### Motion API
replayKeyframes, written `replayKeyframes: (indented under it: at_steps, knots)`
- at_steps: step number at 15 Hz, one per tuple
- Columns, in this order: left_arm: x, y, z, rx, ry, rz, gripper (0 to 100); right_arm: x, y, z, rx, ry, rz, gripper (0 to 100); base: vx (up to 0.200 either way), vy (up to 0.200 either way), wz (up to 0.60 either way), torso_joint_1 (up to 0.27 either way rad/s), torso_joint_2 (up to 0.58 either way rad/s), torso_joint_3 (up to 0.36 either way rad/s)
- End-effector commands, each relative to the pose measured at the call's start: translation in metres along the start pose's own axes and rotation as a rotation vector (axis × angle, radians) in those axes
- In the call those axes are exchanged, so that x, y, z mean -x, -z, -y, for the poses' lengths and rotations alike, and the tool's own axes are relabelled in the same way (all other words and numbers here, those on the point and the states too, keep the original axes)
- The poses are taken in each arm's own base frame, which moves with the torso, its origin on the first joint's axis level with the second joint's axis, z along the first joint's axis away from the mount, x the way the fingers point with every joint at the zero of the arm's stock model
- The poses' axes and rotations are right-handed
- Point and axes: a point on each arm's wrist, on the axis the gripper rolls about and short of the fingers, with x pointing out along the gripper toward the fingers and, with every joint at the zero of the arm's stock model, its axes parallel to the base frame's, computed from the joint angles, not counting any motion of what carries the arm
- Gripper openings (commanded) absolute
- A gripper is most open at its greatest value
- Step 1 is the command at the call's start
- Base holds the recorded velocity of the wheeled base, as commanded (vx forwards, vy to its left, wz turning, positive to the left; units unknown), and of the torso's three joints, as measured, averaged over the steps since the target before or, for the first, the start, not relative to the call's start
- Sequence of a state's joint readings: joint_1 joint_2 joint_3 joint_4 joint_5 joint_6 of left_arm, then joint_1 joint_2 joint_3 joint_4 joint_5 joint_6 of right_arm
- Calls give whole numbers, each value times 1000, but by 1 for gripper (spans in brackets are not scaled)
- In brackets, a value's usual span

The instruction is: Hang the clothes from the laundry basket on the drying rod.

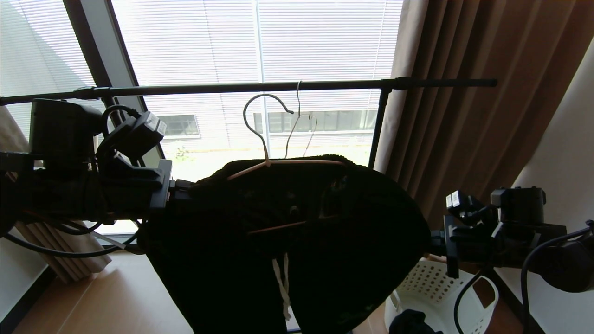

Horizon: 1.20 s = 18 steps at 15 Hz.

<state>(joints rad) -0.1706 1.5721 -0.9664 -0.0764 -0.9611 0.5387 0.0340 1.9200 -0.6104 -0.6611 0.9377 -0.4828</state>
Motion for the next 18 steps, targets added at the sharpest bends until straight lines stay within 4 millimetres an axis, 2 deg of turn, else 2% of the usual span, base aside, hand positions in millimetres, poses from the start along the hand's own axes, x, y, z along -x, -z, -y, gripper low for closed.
replayKeyframes:
  at_steps: [1,5,11,12,18]
  knots:
    - [4,-2,4,-6,-8,4,0,0,1,1,-3,1,-2,0,0,0,0,0,0,0]
    - [6,-3,6,-11,-9,7,0,0,1,1,-4,2,-3,0,0,0,0,0,0,0]
    - [9,1,14,14,-5,1,0,2,0,-11,7,-10,-8,0,0,0,0,0,0,0]
    - [11,0,16,12,-6,3,0,1,0,-13,13,-17,-10,100,0,0,0,0,0,0]
    - [18,5,26,53,-17,-3,0,12,-17,-32,126,-5,53,100,0,0,0,0,0,0]
